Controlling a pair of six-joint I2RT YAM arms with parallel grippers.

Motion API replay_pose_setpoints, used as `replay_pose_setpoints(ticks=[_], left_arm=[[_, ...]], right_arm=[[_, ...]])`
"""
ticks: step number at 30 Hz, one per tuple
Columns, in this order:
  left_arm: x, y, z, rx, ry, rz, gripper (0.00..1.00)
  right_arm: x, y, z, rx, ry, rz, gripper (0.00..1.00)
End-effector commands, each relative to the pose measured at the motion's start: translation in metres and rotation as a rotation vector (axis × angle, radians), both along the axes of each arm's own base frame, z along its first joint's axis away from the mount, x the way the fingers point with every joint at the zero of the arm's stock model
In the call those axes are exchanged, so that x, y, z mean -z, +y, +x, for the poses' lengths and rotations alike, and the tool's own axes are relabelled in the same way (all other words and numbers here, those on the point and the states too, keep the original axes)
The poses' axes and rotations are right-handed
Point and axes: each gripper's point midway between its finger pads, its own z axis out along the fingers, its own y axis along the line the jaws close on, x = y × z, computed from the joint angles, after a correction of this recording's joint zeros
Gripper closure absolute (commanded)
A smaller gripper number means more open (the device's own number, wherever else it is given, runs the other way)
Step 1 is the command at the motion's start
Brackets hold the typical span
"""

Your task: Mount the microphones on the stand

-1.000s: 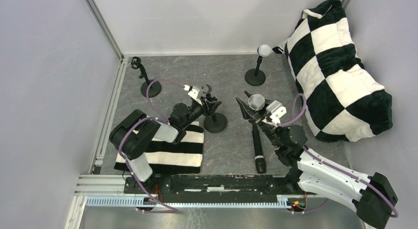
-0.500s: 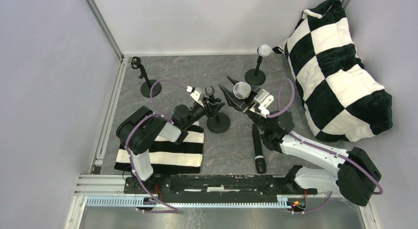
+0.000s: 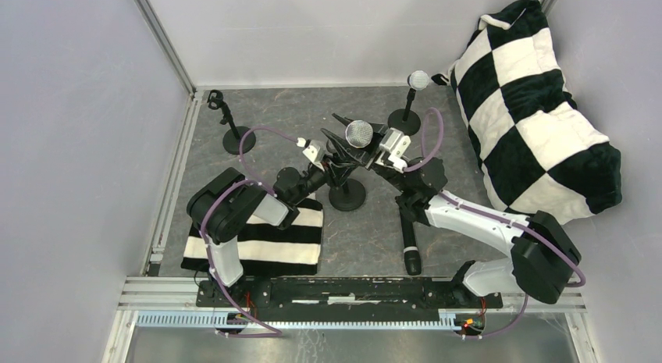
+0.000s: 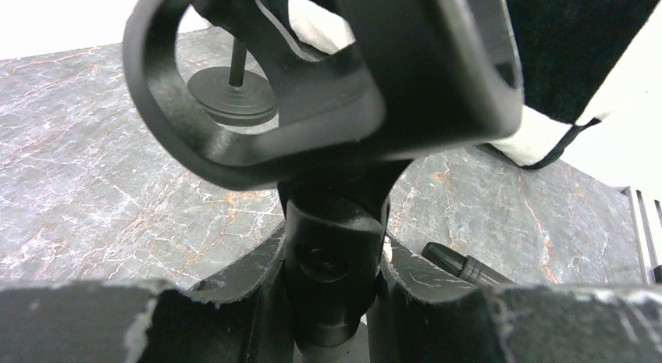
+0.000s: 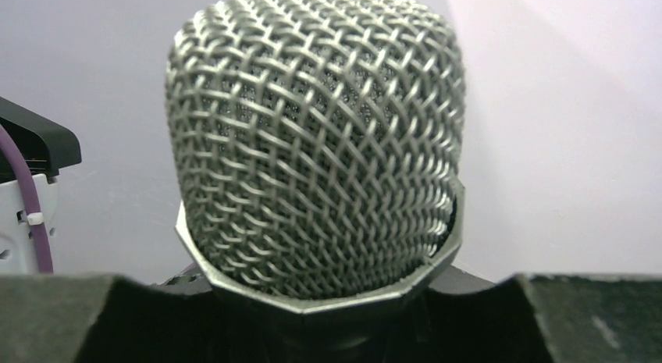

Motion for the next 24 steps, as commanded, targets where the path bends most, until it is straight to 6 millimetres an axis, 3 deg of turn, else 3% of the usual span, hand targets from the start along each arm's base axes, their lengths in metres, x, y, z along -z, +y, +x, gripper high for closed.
replay_pose_setpoints(ticks=[1,11,24], left_arm=[[-0.011,-0.013,-0.008,0.042,-0.013,-0.013,0.98],[-0.010,-0.018,-0.010,0.044,-0.024,0.013,0.98],[-0.007,-0.020,-0.013,0.057,-0.022,0.020,0.98]], right_arm=[[-0.021,0.006,-0.006,-0.045,-0.059,0.017,1.00],[0.002,0.019,0.006,-0.026,-0.043,-0.057,1.00],[0.025,0.014,0.026,-0.001,-0.013,-0.076,1.00]])
